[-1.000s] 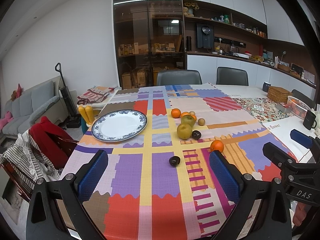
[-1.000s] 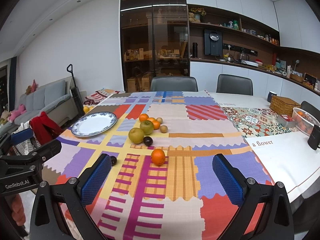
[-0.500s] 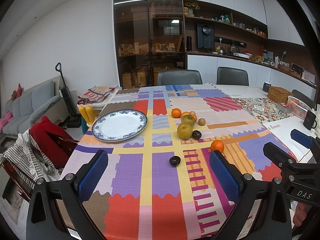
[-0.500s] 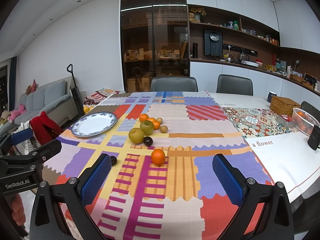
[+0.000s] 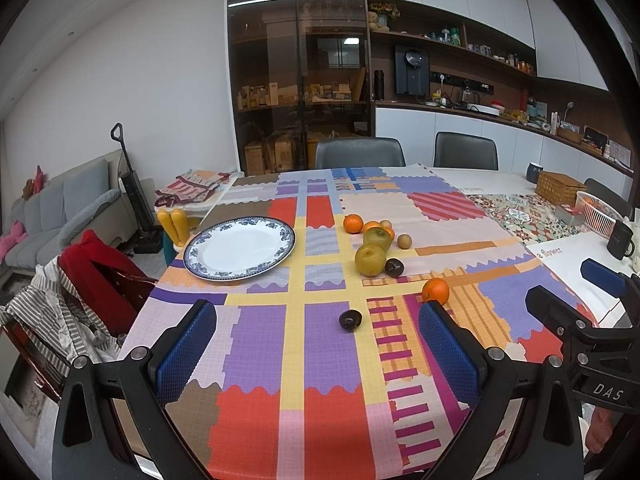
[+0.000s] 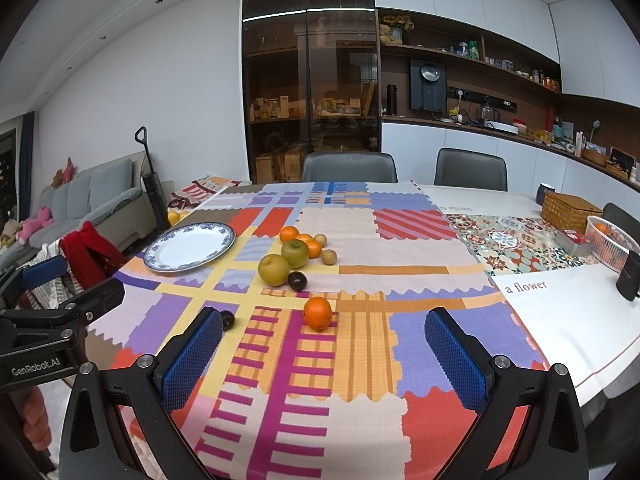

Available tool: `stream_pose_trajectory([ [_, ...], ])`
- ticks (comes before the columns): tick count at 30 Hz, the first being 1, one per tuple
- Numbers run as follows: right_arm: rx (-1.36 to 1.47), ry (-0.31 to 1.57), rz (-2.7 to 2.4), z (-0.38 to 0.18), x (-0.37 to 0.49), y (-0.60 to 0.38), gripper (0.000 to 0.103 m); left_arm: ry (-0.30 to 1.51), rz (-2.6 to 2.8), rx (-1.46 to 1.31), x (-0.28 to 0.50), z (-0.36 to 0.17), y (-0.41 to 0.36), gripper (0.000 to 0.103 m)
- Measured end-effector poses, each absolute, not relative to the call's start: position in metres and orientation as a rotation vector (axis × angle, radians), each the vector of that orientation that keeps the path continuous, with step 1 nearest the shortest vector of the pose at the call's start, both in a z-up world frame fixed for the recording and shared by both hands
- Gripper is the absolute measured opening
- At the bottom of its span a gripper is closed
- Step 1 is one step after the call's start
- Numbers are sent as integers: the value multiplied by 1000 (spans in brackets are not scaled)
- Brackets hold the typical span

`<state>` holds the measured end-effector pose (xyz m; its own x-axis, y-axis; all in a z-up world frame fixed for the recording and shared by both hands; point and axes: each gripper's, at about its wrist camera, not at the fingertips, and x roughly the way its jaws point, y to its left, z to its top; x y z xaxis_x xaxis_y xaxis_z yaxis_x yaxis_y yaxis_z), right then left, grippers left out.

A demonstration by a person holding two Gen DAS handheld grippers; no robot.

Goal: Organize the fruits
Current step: 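Grasp the dark plum with the left tool while the right tool grasps an orange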

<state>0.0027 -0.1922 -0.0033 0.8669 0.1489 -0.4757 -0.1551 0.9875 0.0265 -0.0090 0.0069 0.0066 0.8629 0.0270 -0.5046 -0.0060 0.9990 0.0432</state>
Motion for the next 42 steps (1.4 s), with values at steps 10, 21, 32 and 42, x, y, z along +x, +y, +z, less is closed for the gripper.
stream_pose_trajectory([
  [10, -37, 527, 172, -14, 15, -186, 102, 595, -6, 45, 11, -8, 10, 103],
  [21, -93, 591, 187, -44, 54, -174, 102, 697, -106, 70, 56, -37, 7, 96],
  [32, -96, 684, 218, -77, 103, -168, 92, 814, -189, 101, 104, -83, 1, 81],
  [42, -86, 773, 250, -103, 137, -163, 80, 881, -224, 95, 132, -110, -2, 64],
])
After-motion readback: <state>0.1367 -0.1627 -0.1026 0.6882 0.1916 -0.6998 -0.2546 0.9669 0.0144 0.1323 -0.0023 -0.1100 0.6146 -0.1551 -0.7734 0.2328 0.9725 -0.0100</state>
